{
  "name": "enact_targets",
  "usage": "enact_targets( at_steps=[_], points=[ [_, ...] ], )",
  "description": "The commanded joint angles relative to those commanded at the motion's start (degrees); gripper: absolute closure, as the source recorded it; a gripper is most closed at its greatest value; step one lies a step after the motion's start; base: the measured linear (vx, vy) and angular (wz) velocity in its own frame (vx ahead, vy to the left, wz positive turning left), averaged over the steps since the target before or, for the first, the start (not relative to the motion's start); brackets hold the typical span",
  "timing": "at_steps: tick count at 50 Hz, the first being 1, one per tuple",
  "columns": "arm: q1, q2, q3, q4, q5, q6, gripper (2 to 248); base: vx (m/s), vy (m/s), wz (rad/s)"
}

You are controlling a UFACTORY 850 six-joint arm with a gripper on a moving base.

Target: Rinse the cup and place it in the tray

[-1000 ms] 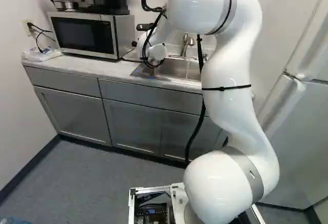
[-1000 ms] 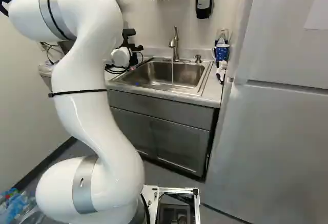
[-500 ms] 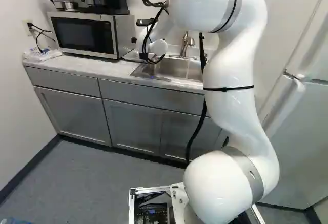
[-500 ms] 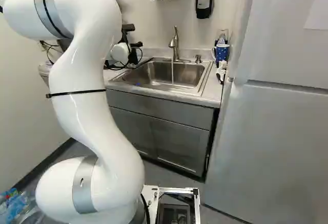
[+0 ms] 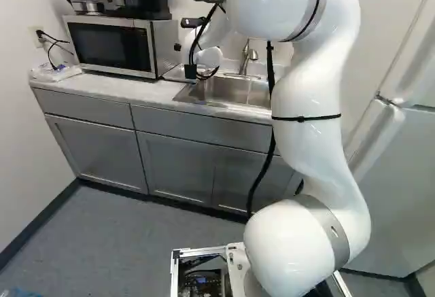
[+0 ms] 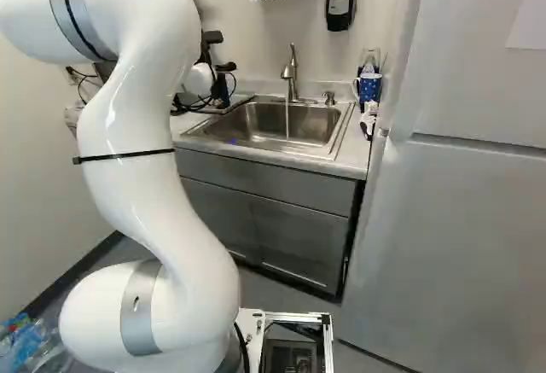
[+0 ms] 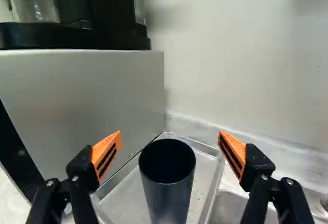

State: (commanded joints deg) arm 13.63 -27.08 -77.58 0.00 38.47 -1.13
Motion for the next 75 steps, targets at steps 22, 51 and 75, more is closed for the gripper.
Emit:
enact_targets(
  at_steps=[22, 51, 75],
  points=[
    [-0.3, 1.2, -1.2, 0.0, -2.6, 0.0, 3, 0.000, 0.000, 0.000],
    [-2.7, 3.7, -1.7, 0.0, -5.4, 0.0, 3, 0.000, 0.000, 0.000],
    [-5.4, 5.6, -2.3, 0.0, -8.0, 0.0, 3, 0.000, 0.000, 0.000]
  ],
)
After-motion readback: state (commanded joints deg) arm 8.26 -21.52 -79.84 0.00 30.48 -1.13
